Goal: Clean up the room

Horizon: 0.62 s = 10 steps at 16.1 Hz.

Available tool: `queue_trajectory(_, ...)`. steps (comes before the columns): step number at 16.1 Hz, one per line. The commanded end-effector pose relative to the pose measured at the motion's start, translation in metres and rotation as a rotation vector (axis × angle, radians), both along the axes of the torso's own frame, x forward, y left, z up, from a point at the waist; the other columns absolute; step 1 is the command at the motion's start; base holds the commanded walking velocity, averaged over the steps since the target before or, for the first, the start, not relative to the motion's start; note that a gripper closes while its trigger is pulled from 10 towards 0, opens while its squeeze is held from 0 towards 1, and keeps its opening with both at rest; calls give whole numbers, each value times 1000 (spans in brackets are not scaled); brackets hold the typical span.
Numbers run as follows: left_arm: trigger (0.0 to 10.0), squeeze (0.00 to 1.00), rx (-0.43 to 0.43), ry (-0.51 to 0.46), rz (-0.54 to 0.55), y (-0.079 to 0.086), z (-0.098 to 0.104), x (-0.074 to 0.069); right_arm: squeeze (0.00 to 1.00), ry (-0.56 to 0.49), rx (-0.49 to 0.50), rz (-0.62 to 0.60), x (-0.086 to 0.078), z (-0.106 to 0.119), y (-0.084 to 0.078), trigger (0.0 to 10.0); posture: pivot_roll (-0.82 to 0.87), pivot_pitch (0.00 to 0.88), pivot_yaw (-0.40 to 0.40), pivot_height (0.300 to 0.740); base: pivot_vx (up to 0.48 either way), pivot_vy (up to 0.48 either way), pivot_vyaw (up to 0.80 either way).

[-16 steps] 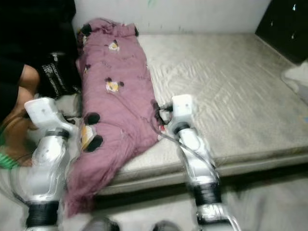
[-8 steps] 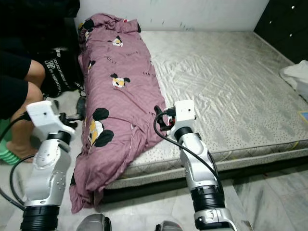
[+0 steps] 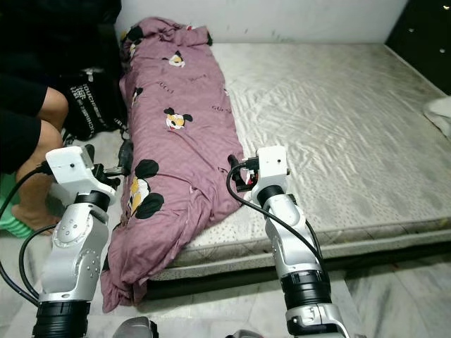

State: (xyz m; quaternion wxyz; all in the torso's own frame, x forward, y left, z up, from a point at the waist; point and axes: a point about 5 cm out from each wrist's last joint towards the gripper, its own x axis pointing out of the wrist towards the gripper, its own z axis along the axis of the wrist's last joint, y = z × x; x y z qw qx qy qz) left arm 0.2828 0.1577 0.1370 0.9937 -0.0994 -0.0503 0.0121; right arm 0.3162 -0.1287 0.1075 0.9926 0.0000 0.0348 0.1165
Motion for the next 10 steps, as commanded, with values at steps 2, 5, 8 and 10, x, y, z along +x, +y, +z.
queue_trajectory(2, 10000, 0, 8, -22, -13, -1, 6, 2, 0, -15, -3, -16, 4, 5, -4, 10000, 38, 9, -58, 740, 296, 0, 0)
queue_trajectory(5, 10000, 0, 12, -22, -9, 0, 7, 3, 0, -13, -7, -19, 5, 4, -6, 10000, 37, 11, -57, 740, 274, 0, 0)
queue_trajectory(8, 10000, 0, 7, -26, -23, -3, 8, 3, 0, -9, -8, -25, 3, 2, -7, 10000, 31, 15, -54, 740, 258, 0, 0)
queue_trajectory(10, 10000, 0, -13, -25, -19, -6, 9, 4, 0, -10, -6, -28, 3, 2, -7, 10000, 33, 15, -54, 740, 0, 0, 0)
